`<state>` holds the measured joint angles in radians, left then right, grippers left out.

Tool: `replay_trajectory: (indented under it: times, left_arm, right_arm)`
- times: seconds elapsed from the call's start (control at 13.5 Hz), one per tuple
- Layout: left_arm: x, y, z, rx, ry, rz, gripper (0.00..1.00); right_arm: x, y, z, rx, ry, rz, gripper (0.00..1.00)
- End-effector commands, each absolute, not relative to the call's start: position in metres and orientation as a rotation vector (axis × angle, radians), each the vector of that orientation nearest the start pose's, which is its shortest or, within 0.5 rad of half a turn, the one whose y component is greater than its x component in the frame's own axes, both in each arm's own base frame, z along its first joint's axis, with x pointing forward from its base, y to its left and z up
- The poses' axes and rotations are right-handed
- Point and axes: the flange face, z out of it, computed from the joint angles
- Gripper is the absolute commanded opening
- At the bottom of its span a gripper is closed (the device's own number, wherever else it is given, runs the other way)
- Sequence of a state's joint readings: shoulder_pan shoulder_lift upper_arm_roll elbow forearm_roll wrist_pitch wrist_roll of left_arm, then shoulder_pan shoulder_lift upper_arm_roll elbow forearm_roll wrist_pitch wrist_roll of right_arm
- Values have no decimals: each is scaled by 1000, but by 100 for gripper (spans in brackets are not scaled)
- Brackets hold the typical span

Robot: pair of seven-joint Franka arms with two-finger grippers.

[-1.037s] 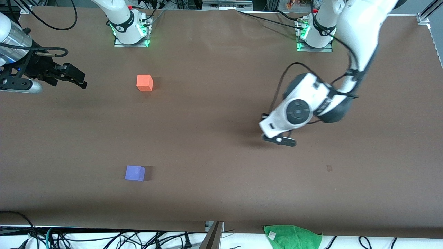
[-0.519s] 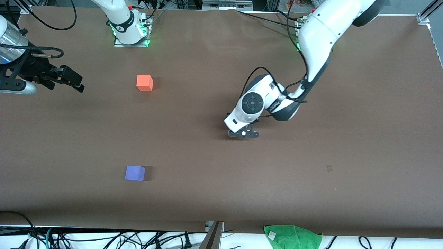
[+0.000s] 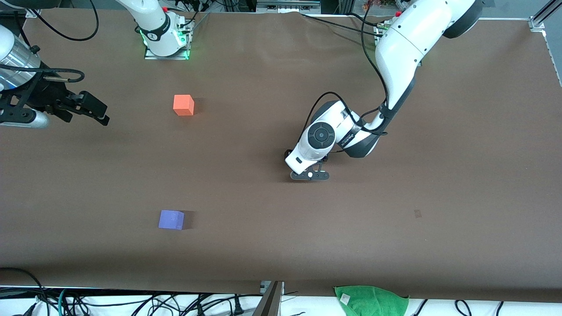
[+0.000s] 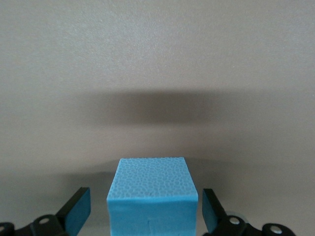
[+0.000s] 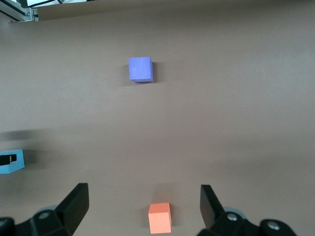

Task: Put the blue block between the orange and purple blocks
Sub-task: 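Set the blue cube down mid-table and open the left gripper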

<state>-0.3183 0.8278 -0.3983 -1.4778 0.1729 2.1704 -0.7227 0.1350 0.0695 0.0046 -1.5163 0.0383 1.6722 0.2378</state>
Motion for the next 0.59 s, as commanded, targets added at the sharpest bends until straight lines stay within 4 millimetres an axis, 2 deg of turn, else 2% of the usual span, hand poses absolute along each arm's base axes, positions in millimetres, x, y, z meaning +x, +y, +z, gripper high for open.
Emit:
replay_trajectory:
  times: [0.0,0.07,0.15,0.3,0.37,0.44,0.52]
  left_arm:
    - [566,-419,270,-3161,31,249,100]
    - [562,-416,296,-3136,44,253,100]
    - [560,-406,320,-3105,44,267,100]
    - [560,-373,371,-3049,85,305,100]
    - [564,-356,392,-3038,111,313,100]
    - [569,-339,412,-3037,139,301,100]
    - [574,-315,431,-3025,197,311,100]
  right_arm:
    - [581,93,626,-3069,145,-131,100]
    - [581,94,625,-3069,127,-131,100]
    - [590,97,610,-3078,116,-117,100]
    - [591,108,607,-3079,95,-117,100]
    - [588,121,607,-3098,65,-118,100]
    - [586,123,607,-3134,47,-122,100]
    - [589,117,606,-3152,30,-128,100]
